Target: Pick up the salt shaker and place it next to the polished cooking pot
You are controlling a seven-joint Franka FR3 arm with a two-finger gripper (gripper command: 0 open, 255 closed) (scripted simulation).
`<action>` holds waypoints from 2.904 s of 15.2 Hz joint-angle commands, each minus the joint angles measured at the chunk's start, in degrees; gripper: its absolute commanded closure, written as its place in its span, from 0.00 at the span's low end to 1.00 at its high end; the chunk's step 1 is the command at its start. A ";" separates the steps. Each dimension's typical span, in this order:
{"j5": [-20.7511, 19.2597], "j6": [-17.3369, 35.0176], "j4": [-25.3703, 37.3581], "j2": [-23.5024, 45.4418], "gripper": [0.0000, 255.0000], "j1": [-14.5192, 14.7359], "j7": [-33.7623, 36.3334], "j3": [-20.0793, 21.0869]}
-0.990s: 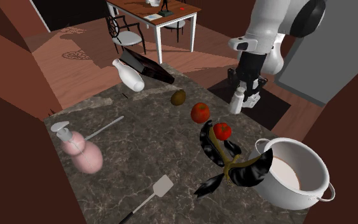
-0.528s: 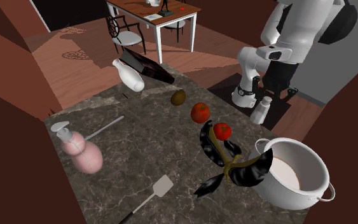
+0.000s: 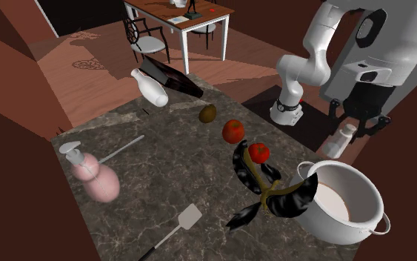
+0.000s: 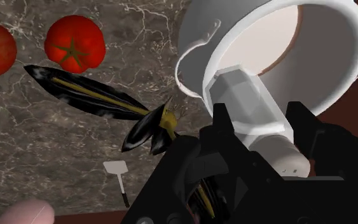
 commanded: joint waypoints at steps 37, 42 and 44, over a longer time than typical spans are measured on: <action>-26.53 4.20 17.07 24.97 0.00 2.71 44.76 25.42; -30.23 9.99 11.81 29.41 0.00 2.31 52.59 26.23; -32.45 12.10 10.16 31.77 0.00 2.36 56.20 26.35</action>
